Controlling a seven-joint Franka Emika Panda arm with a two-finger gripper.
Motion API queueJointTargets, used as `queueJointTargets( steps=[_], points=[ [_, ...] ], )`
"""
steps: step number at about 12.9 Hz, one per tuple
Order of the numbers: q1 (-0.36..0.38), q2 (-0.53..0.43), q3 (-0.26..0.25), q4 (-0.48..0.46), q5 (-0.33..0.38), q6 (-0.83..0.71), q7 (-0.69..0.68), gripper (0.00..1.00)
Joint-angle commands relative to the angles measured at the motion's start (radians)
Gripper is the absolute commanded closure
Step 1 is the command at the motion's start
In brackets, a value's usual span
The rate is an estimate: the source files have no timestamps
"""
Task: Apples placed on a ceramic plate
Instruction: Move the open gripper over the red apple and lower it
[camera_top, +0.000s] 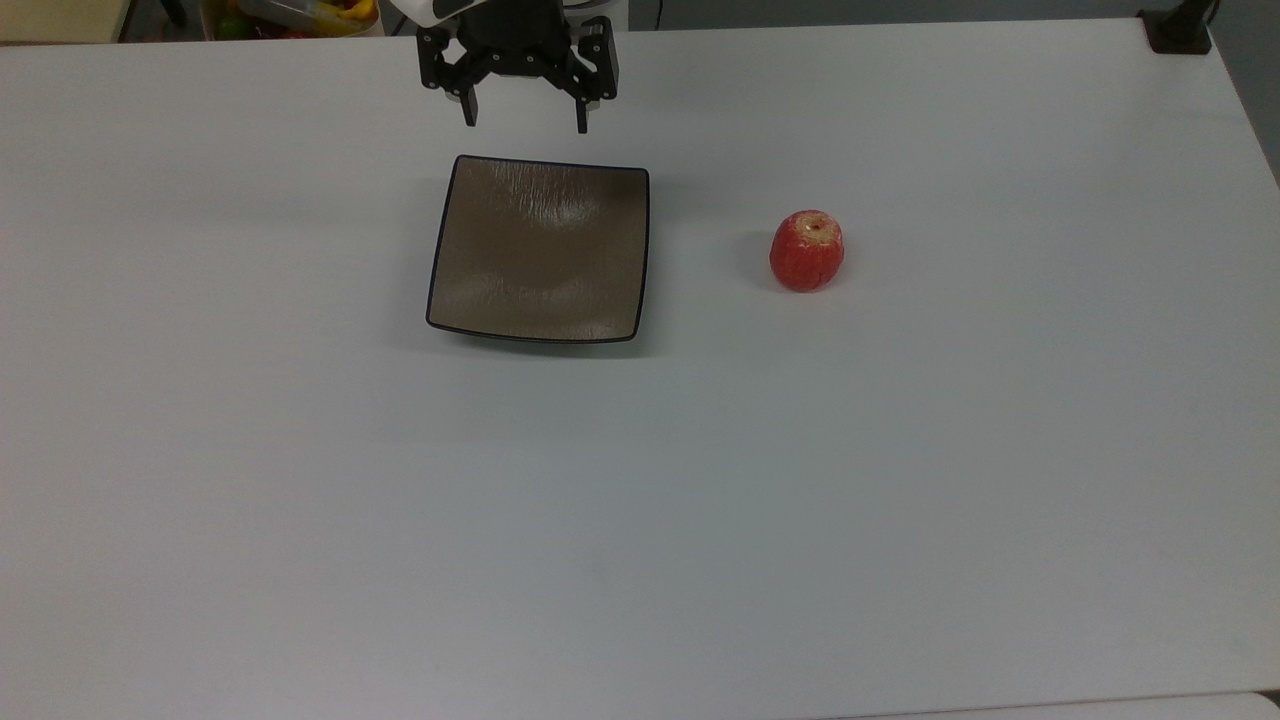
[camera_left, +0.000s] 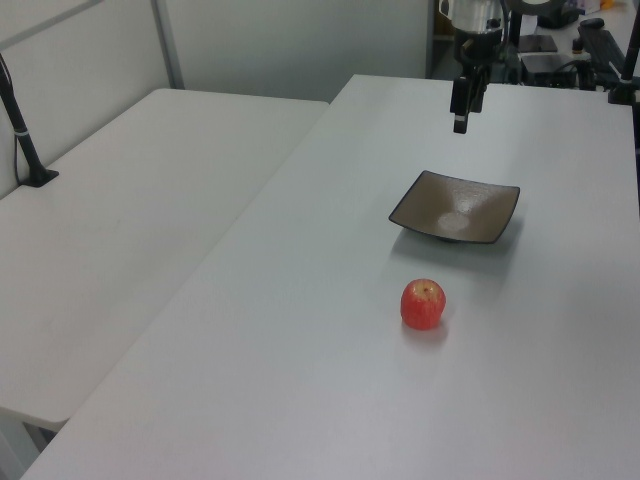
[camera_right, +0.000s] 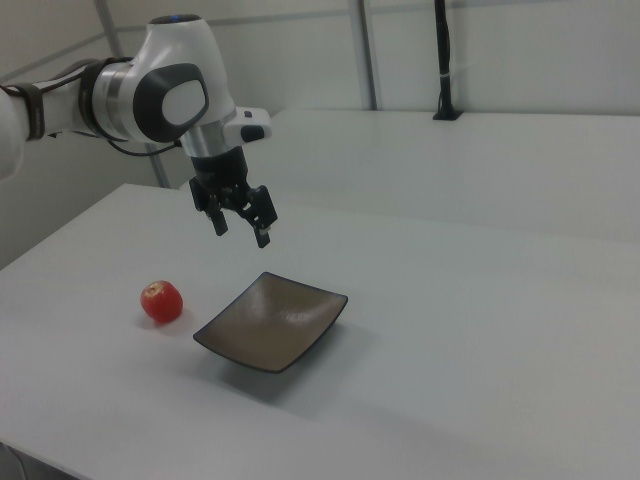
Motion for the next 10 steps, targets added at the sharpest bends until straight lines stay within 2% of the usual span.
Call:
queueJointTargets(
  steps=[1,10],
  points=[
    [-0.005,0.007,0.014,-0.017,-0.006,-0.016,-0.035,0.0],
    [0.001,0.013,0.017,-0.034,-0.002,-0.011,-0.027,0.0]
  ],
)
